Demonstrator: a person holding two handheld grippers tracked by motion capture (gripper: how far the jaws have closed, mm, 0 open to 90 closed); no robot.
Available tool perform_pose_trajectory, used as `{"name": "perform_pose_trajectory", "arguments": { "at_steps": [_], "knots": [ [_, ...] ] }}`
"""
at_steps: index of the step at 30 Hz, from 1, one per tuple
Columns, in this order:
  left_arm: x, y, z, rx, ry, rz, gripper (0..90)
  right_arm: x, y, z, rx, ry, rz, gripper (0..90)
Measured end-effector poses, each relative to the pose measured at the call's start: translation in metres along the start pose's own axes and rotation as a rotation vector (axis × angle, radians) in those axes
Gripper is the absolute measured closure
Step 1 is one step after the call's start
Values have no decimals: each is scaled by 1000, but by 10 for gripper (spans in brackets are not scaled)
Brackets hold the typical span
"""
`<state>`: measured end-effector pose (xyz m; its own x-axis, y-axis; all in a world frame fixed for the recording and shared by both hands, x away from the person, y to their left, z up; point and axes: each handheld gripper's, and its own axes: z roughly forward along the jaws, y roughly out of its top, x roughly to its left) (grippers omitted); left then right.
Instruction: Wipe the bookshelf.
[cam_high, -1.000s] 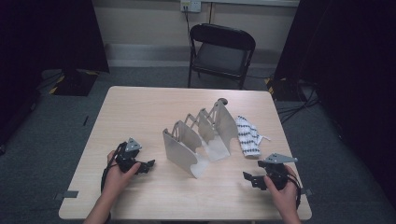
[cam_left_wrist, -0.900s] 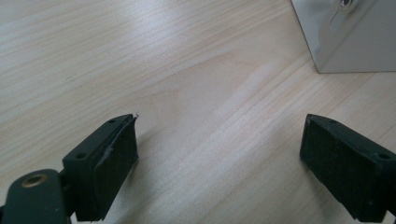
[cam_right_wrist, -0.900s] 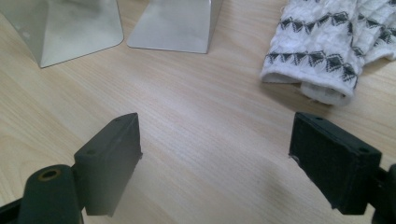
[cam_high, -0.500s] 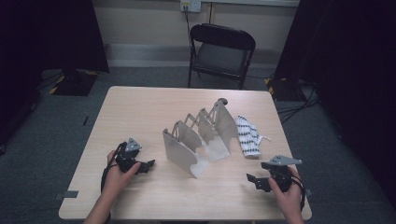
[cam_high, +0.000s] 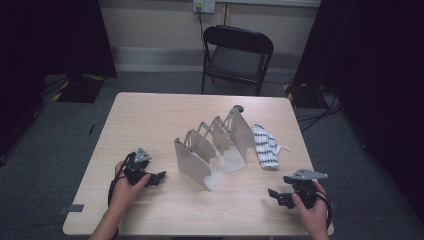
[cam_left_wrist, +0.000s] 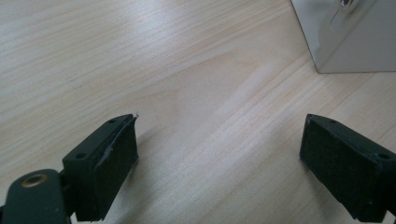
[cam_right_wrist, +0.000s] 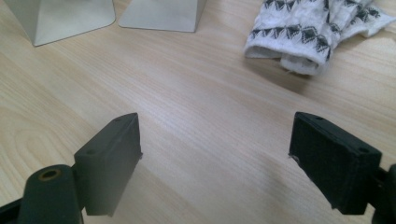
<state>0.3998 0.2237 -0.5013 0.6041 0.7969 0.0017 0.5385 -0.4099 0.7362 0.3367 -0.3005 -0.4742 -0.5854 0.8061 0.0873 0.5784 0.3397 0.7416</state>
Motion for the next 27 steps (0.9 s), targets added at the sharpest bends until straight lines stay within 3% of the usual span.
{"name": "perform_pose_trajectory", "arguments": {
  "at_steps": [13, 27],
  "knots": [
    [0, 0, 0, 0, -1, 0, 110, -5, -9, -4, 1, -12, -6, 162],
    [0, 0, 0, 1, -1, 5, 110, -19, -29, -6, 38, -32, -9, 163]
  ]
}}
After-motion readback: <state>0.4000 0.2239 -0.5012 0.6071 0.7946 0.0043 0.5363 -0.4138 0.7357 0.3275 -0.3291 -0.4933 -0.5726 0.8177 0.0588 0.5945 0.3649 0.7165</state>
